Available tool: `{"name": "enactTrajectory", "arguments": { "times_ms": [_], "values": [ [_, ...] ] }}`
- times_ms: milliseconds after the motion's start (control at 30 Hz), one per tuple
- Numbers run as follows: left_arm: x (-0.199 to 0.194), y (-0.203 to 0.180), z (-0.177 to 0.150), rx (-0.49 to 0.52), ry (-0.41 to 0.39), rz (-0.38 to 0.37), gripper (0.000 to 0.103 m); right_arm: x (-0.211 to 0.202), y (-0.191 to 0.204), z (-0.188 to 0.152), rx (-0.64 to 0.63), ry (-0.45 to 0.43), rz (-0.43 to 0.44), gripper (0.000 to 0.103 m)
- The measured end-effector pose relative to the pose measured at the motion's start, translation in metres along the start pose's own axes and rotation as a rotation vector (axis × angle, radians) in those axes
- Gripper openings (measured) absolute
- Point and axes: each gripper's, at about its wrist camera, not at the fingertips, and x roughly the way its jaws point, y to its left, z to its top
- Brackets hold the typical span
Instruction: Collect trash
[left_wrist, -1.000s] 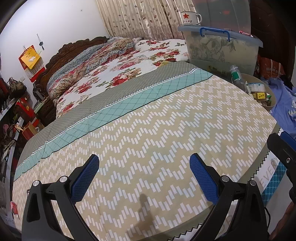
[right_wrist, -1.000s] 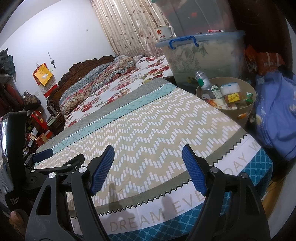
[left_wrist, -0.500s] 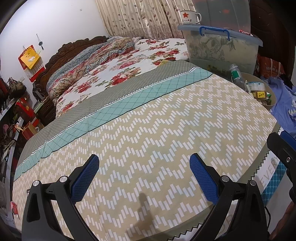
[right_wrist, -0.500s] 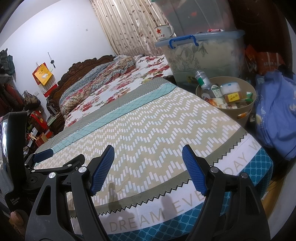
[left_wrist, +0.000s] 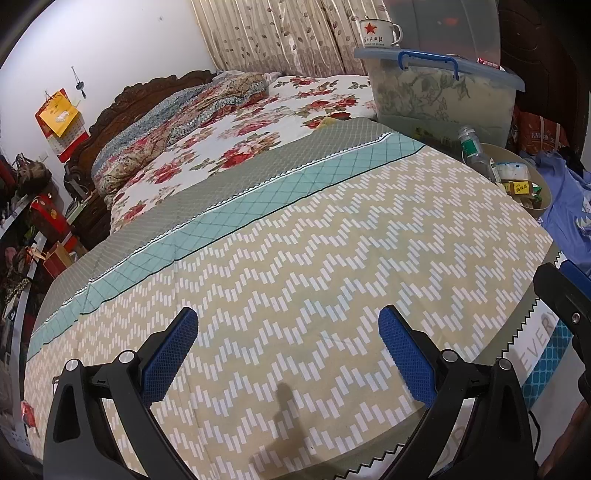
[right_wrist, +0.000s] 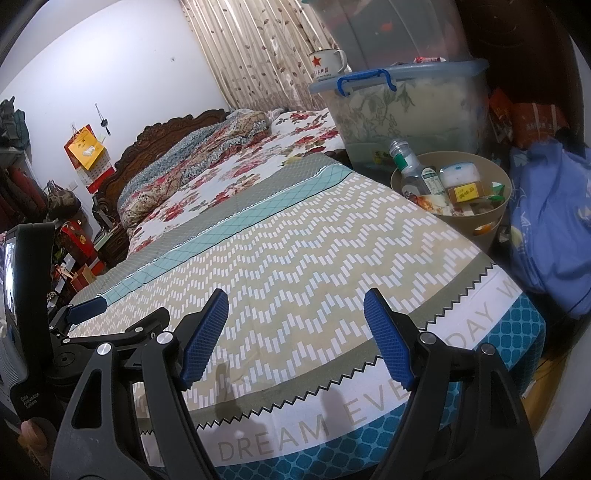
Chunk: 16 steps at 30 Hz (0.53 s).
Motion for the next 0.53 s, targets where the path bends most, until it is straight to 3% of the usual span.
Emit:
{"name": "enactTrajectory", "arguments": {
  "times_ms": [533],
  "values": [
    [0.0048,0.0010,-0.0019,0.001,0.030,-0.033,0.094,0.0000,-0.0002,0.0001,-0.001,0.000,0.000,0.077]
  ]
}}
